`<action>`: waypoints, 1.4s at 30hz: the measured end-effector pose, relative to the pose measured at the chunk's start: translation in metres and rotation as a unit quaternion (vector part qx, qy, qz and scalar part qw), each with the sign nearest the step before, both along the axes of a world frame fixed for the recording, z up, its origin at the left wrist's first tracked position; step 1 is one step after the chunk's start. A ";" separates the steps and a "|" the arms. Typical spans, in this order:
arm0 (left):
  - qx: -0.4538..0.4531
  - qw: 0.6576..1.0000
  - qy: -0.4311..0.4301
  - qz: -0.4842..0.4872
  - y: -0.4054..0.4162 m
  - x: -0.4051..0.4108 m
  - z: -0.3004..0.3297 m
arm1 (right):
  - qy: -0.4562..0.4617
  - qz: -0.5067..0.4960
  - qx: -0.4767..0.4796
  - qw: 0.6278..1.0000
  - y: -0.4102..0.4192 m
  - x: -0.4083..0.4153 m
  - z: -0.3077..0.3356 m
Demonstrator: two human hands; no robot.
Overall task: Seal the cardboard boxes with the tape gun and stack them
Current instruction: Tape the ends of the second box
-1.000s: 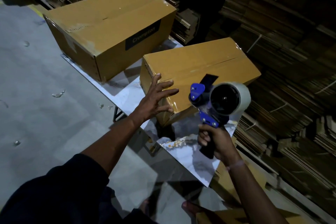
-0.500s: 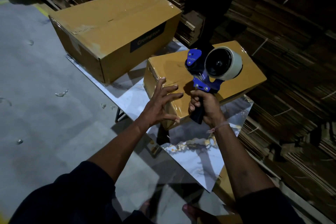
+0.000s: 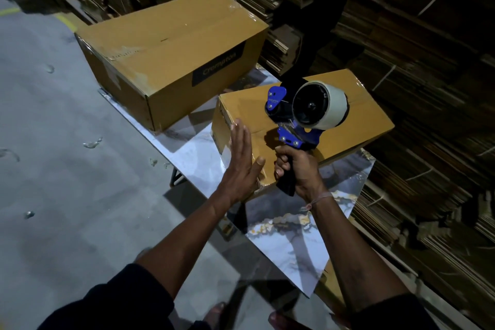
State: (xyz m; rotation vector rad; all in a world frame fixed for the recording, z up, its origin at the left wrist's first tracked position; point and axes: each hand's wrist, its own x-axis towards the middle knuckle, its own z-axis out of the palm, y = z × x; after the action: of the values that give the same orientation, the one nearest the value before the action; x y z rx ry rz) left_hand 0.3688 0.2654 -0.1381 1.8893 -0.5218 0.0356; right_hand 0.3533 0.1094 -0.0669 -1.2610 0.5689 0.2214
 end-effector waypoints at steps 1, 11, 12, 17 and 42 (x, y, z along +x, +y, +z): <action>-0.026 0.999 0.037 0.024 -0.005 -0.004 0.005 | 0.001 0.003 -0.002 1.000 0.000 0.000 0.001; -0.043 0.981 0.140 0.127 -0.013 0.047 0.014 | 0.008 0.011 -0.031 0.999 0.001 0.002 0.004; -0.042 0.981 0.139 0.130 -0.010 0.058 0.014 | 0.008 0.011 -0.037 0.999 0.002 0.003 0.004; -0.053 0.973 0.170 0.148 0.006 0.116 0.014 | 0.022 -0.005 -0.059 0.998 0.004 0.006 -0.001; -0.086 0.993 0.036 0.077 -0.029 -0.025 -0.014 | 0.003 -0.003 -0.052 0.999 0.005 -0.001 0.006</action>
State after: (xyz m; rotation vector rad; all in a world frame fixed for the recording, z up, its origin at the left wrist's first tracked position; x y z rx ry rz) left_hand 0.3439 0.2364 -0.1519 1.7512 -0.3116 0.1104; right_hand 0.3524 0.1141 -0.0605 -1.3594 0.5956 0.1936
